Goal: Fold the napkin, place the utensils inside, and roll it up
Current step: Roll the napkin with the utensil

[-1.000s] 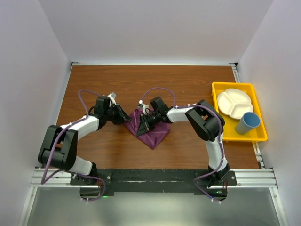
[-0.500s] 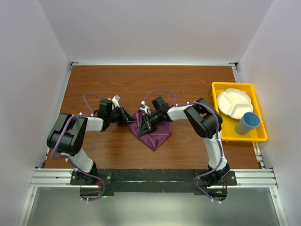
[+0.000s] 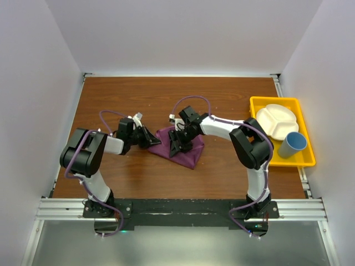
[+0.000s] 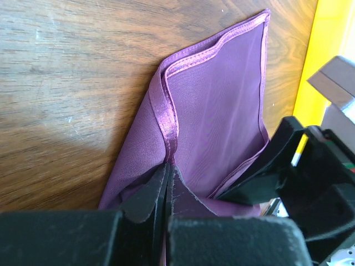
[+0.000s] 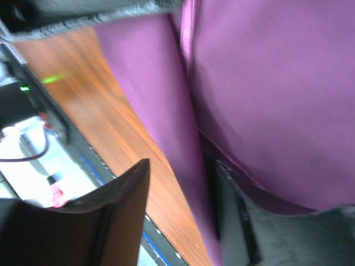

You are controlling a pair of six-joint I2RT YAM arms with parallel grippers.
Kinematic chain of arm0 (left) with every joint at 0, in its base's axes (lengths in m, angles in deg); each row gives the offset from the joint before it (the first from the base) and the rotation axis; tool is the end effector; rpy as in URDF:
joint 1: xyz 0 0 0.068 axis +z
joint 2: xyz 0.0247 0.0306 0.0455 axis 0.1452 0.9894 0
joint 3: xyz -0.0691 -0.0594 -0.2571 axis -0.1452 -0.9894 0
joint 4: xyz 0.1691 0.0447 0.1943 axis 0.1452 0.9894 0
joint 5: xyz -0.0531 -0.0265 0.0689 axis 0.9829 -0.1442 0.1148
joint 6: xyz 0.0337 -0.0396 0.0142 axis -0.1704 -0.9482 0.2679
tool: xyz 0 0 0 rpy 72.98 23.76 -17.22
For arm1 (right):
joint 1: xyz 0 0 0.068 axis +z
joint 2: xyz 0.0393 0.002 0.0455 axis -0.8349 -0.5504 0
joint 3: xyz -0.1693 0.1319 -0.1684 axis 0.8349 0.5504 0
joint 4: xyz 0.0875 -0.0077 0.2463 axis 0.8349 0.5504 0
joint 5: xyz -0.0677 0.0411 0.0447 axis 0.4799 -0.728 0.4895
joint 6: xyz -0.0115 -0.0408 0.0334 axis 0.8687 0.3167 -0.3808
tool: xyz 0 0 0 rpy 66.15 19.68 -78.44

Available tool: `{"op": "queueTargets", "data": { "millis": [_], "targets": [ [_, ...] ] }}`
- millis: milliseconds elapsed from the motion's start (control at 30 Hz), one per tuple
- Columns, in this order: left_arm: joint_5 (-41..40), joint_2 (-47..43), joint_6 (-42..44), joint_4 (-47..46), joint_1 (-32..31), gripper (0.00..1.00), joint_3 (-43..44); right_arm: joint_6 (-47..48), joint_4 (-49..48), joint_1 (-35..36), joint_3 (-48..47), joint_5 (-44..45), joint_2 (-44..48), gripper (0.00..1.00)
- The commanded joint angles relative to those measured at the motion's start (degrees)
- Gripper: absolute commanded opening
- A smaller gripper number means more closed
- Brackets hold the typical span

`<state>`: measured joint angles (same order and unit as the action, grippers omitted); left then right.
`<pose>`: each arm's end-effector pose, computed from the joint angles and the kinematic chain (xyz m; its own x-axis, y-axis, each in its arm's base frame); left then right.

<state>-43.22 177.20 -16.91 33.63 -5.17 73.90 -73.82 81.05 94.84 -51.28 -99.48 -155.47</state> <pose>0.2863 -0.0878 0.1043 -0.8539 -0.4537 -0.2548 -0.0844 0.6040 -0.7925 0.3033 0.2653 0.1437 -0.9134 -0.3563 -0.1969 -0.3953 0.6610 0.6378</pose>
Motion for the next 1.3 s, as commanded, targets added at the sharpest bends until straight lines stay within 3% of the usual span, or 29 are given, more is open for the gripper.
{"op": "queueTargets", "data": {
  "millis": [0, 300, 433, 567, 667, 767, 833, 867, 1067, 1267],
  "targets": [
    [-5.6, 3.1, 3.9, 5.3, 0.2, 0.0, -2.4, 6.0, 8.3, 0.3, 1.6, 9.8, 5.3, 0.56],
    [-5.8, 3.5, 4.5, 5.7, 0.2, 0.0, -2.6, 10.2, 10.9, 0.3, 3.3, 16.1, 9.6, 0.65],
    [-5.9, 3.3, 4.8, 6.0, 0.2, 0.0, -2.5, 9.8, 10.1, 0.3, 6.0, 17.1, 11.4, 0.64],
    [-5.7, 3.2, 5.0, 6.7, 0.2, 0.0, -2.1, 10.1, 9.2, 0.1, 8.9, 19.7, 12.3, 0.56],
    [-5.7, 3.4, 5.2, 7.9, 0.2, 0.0, -1.5, 10.9, 9.2, 0.2, 10.1, 21.7, 11.9, 0.4],
    [-5.7, 3.2, 5.6, 8.9, 0.2, 0.0, -0.8, 11.8, 9.7, 0.1, 9.7, 22.3, 11.2, 0.34],
    [-5.7, 2.7, 5.7, 9.7, 0.2, 0.0, -0.2, 12.1, 10.8, 0.2, 8.3, 22.9, 12.0, 0.41],
    [-5.8, 2.5, 6.0, 10.7, 0.2, 0.0, 0.1, 12.5, 12.0, 0.3, 6.4, 23.7, 12.7, 0.49],
    [-5.7, 2.5, 7.9, 15.7, 0.2, 0.0, 3.5, 19.3, 12.7, 5.9, 1.3, 32.3, 18.3, 0.76],
    [-5.3, 2.9, 8.2, 18.9, 0.2, 0.0, 5.9, 24.2, 7.4, 15.8, -1.8, 38.2, 14.6, 0.79]
  ]
}}
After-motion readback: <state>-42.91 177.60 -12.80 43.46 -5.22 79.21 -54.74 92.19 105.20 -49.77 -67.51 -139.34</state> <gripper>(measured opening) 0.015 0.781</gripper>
